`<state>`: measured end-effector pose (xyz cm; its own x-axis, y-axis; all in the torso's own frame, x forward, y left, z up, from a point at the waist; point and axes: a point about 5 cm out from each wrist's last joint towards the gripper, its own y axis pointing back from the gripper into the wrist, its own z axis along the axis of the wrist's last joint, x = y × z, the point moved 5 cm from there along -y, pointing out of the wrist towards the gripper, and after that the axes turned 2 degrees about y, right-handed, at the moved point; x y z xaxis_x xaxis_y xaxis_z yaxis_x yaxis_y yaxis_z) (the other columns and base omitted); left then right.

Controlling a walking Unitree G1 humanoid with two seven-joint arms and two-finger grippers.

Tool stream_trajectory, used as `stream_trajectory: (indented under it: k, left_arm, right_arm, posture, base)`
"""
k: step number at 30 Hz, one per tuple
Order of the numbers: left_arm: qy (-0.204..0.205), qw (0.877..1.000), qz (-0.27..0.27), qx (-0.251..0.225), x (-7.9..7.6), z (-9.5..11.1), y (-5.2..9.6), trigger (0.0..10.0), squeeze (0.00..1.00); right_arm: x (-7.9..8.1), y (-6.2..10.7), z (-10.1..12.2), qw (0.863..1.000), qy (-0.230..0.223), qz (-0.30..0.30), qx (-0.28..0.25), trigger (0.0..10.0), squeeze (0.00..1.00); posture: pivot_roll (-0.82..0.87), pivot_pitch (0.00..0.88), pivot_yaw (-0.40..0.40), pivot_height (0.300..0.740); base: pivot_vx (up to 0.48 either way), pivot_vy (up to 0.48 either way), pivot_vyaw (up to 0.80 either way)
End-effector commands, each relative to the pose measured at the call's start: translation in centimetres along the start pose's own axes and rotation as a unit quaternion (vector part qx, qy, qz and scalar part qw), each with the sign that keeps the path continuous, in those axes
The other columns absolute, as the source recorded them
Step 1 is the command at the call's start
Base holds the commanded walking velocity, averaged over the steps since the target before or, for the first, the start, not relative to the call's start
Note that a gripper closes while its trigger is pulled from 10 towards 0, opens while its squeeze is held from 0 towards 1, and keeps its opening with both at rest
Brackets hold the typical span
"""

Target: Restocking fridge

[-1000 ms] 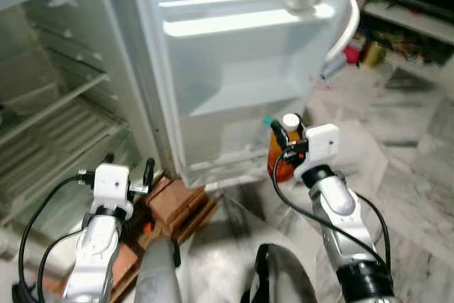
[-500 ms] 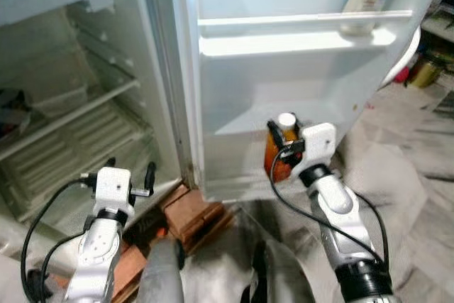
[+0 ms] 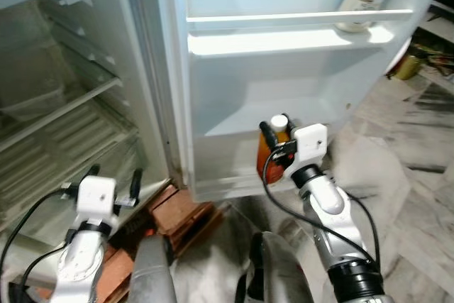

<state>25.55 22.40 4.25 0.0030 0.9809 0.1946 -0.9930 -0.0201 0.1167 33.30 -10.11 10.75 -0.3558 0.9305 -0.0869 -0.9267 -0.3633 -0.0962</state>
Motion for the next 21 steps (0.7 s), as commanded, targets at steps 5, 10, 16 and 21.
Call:
stream_trajectory:
  k: [5,10,16,21]
  left_arm:
    - [-0.006,1.0,0.01,0.007,1.1,0.3,1.1,10.0,0.0]
    - [-0.017,1.0,0.014,0.017,1.9,0.1,1.9,10.0,0.0]
    - [-0.029,0.999,0.011,0.023,2.6,0.4,2.9,10.0,0.0]
    - [-0.041,0.998,0.01,0.041,3.3,0.3,4.5,10.0,0.0]
  right_arm:
    - [-0.9,-1.0,-0.1,1.0,0.014,-0.004,0.003,10.0,0.0]
    - [-1.0,-2.6,0.4,1.0,0.022,0.001,-0.007,10.0,0.0]
    - [-0.4,-4.7,1.7,0.999,0.037,0.021,-0.029,10.0,0.0]
    - [-0.2,-7.0,3.6,0.996,0.067,0.029,-0.057,10.0,0.0]
  posture:
    - [0.18,0.185,-0.094,0.556]
    - [0.2,0.207,-0.091,0.556]
    - [0.24,0.24,-0.079,0.556]
    - [0.26,0.288,-0.072,0.556]
  base:
    - [0.0,0.0,0.0]
    - [0.0,0.0,0.0]
    - [0.0,0.0,0.0]
    - [0.0,0.0,0.0]
